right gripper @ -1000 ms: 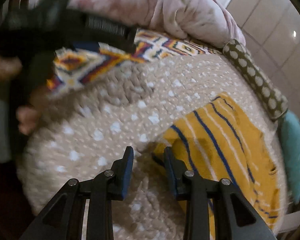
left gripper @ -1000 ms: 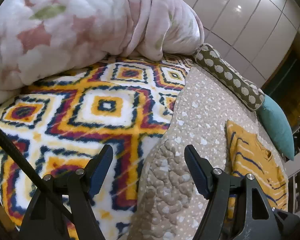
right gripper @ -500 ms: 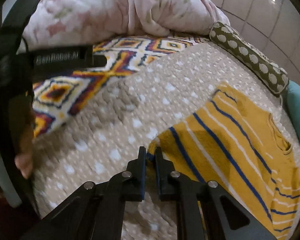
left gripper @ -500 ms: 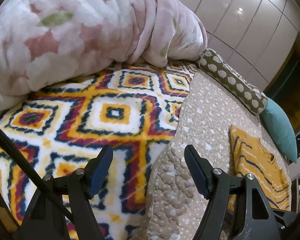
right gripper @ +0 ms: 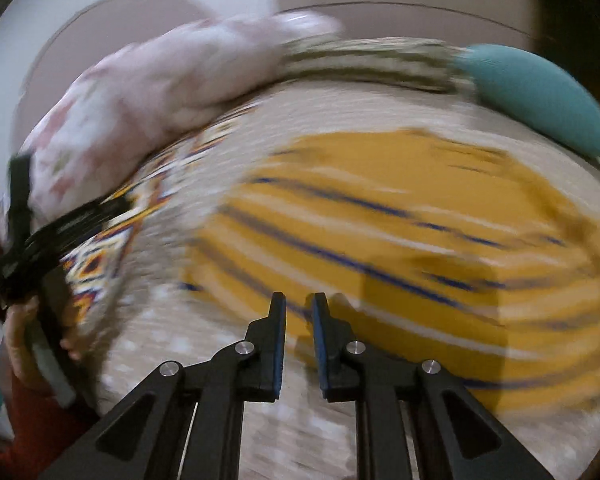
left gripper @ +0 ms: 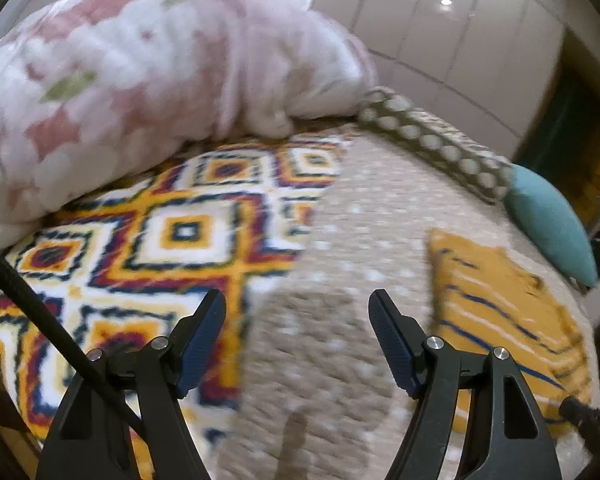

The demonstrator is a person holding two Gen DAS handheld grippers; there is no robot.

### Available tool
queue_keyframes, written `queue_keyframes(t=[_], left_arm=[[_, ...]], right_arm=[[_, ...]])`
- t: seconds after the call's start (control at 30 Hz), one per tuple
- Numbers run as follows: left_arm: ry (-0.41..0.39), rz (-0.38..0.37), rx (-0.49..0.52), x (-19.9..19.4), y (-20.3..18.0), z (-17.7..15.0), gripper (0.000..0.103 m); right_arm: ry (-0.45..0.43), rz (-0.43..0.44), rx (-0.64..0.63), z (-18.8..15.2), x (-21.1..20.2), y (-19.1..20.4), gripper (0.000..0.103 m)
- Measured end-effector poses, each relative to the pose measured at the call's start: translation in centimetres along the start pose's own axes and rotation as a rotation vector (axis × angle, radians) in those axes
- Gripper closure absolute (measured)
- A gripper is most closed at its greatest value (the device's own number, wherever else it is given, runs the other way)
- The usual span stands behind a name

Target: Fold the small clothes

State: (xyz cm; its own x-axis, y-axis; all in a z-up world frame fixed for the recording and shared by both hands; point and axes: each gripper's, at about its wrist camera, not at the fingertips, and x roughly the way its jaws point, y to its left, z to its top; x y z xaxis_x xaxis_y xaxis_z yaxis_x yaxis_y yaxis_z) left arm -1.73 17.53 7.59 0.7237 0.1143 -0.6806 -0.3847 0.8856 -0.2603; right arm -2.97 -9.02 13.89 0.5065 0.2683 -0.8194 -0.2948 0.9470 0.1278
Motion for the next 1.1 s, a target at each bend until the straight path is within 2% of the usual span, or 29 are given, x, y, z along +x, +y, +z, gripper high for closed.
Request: queue_keyframes(t=[0.07,0.13,0.27,0.3,0.37,0.4,0.5,0.57,0.67,0.7,0.73,0.77,0.87,0.93,1.0,1.1], left_arm=[[-0.014,-0.060,0.027,-0.9,-1.6,-0.4,0.027],[-0.022,-0.109,0.058,-1.3,-3.5,-0.9,0.021],[0.040,-0.169,0.136,0.4,-7.6,-2.5,0.021],[0.053,-0.181,0.151,0.8,-8.5,-2.9,0.021],[0.076,-0.201,0.179,1.8,-10.2,-3.7,0.021],[0.089,-0.209,0.194,2.3,-11.0,-4.0,0.021],[0.118,-0.200,0.250,3.8,-12.9,-5.3,0.021],[0.130,-0.166,0.295,4.6,-13.6,-6.3,0.021],[0.159,-0.154,0.306,5.3,-13.6,-6.8,0.021],[0.167,-0.153,0.300,5.5,-13.5,-6.8,0.019],[0.179,-0.151,0.291,5.8,-13.4,-6.7,0.018],[0.191,-0.151,0.283,6.0,-13.2,-6.7,0.018],[0.207,-0.161,0.265,6.3,-13.0,-6.6,0.018],[0.203,-0.148,0.278,6.4,-13.0,-6.6,0.018],[0.199,-0.140,0.284,6.3,-13.1,-6.7,0.017],[0.199,-0.136,0.284,6.3,-13.1,-6.8,0.016]], right_arm=[[-0.020,-0.058,0.073,-0.9,-2.1,-3.9,0.089],[-0.050,-0.157,0.156,-2.6,-5.1,-8.7,0.088],[-0.068,-0.285,0.243,-5.4,-8.4,-14.1,0.073],[-0.067,-0.308,0.255,-6.0,-8.9,-15.1,0.072],[-0.068,-0.343,0.268,-6.9,-9.3,-16.4,0.068],[-0.068,-0.344,0.278,-7.3,-9.2,-16.9,0.062],[-0.054,-0.307,0.278,-7.9,-8.7,-17.5,0.052],[-0.026,-0.320,0.239,-8.0,-7.6,-17.1,0.052],[-0.001,-0.370,0.172,-8.5,-6.0,-16.9,0.052],[0.010,-0.360,0.164,-8.8,-5.6,-17.0,0.060],[0.024,-0.333,0.164,-8.8,-5.1,-17.2,0.075],[0.036,-0.304,0.177,-9.0,-5.0,-17.6,0.097],[-0.006,-0.261,0.275,-9.6,-6.8,-19.8,0.097],[-0.023,-0.279,0.370,-10.7,-8.0,-22.5,0.100],[-0.006,-0.358,0.429,-12.0,-8.8,-24.6,0.102],[-0.042,-0.363,0.483,-12.9,-10.7,-25.9,0.102]])
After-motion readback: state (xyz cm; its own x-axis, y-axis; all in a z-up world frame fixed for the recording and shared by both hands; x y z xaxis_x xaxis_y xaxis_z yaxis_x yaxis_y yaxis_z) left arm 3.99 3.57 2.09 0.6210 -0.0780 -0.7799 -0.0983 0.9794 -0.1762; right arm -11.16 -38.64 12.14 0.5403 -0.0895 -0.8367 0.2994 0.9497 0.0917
